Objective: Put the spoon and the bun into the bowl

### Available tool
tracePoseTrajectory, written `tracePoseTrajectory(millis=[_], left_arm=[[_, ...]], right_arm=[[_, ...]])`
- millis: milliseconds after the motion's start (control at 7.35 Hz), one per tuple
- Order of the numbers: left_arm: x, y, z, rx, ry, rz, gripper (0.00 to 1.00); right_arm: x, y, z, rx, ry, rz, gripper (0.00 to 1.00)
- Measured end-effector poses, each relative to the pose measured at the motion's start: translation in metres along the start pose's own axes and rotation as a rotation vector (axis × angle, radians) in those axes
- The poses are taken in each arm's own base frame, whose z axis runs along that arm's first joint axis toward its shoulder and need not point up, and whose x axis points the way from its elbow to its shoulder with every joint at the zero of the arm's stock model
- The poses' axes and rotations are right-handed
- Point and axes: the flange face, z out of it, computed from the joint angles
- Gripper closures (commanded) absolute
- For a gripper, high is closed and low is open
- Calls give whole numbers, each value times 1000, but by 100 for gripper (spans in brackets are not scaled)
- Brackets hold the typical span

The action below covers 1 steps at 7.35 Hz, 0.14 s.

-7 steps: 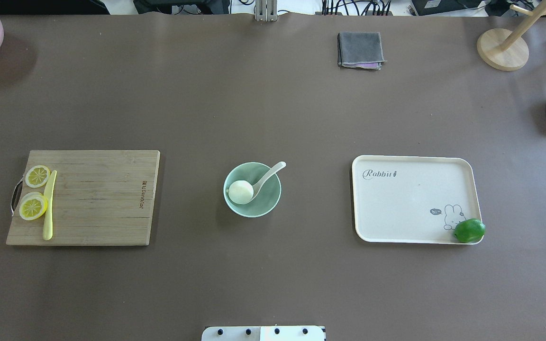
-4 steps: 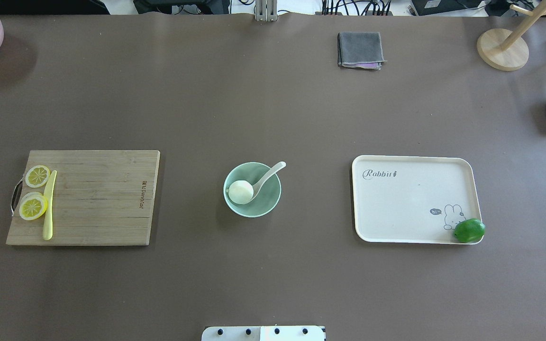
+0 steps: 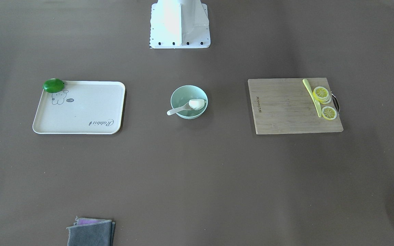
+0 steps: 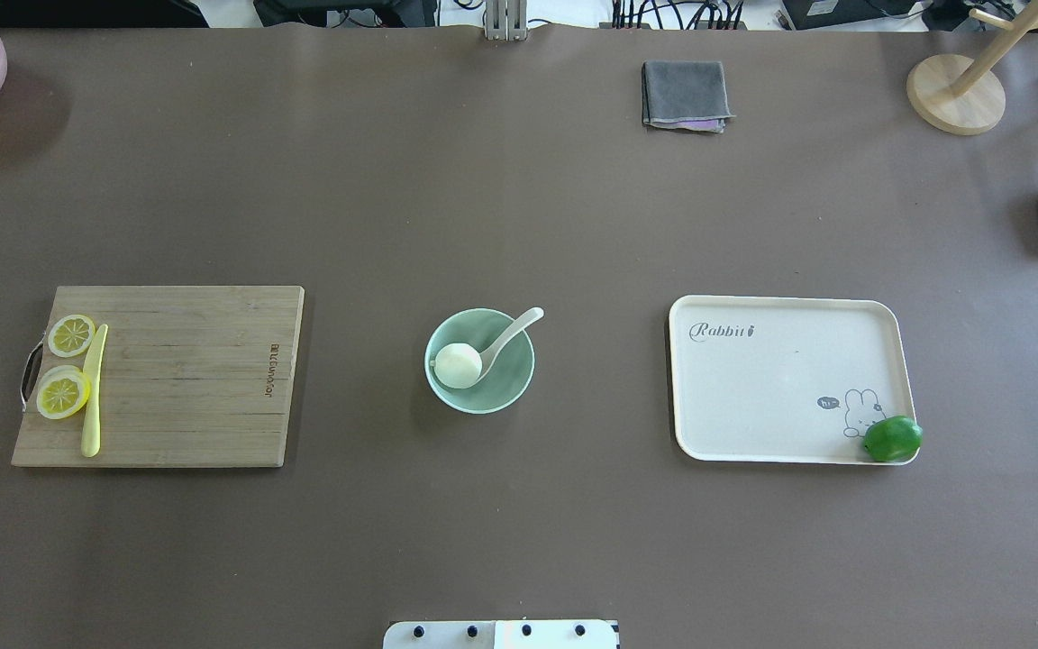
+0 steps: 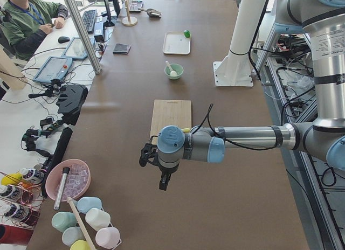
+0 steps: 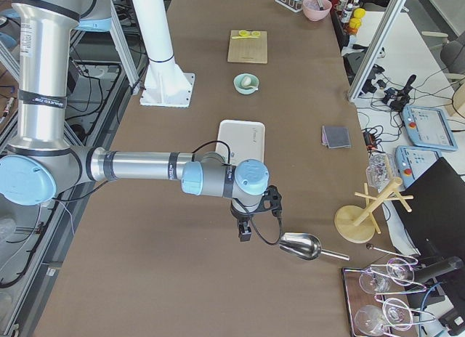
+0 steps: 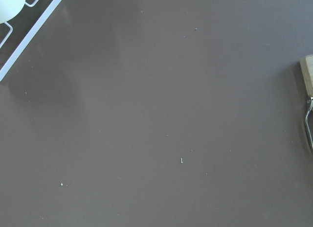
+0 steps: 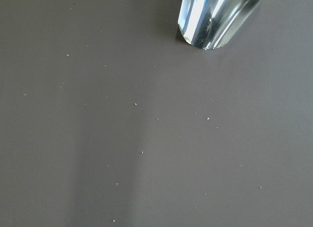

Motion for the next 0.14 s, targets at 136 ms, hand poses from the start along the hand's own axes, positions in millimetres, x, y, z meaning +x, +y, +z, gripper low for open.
tracePoseTrajectory(millis=[136], left_arm=[[0, 0, 0, 0, 0, 0, 2]], right_arm=[[1, 2, 1, -2, -3, 3, 0]])
